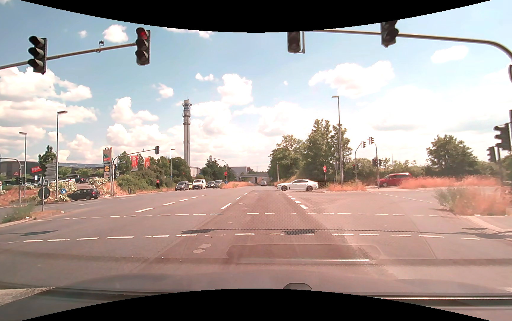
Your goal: Follow the waypoints while adhering to traffic rules and regulations
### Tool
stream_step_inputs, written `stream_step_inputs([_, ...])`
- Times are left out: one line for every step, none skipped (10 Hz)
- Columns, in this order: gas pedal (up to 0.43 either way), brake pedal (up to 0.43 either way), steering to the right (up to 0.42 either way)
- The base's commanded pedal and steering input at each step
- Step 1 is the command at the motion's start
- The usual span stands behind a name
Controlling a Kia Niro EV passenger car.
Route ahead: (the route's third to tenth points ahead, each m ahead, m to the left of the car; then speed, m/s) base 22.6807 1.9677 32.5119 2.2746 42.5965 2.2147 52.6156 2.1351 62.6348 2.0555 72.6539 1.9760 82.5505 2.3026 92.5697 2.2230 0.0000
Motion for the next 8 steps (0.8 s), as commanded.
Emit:
stream_step_inputs([0.0, 0.177, -0.003])
stream_step_inputs([0.0, 0.177, -0.002])
stream_step_inputs([0.0, 0.177, -0.003])
stream_step_inputs([0.0, 0.177, -0.002])
stream_step_inputs([0.0, 0.177, -0.003])
stream_step_inputs([0.0, 0.177, -0.002])
stream_step_inputs([0.0, 0.177, -0.003])
stream_step_inputs([0.0, 0.177, -0.002])
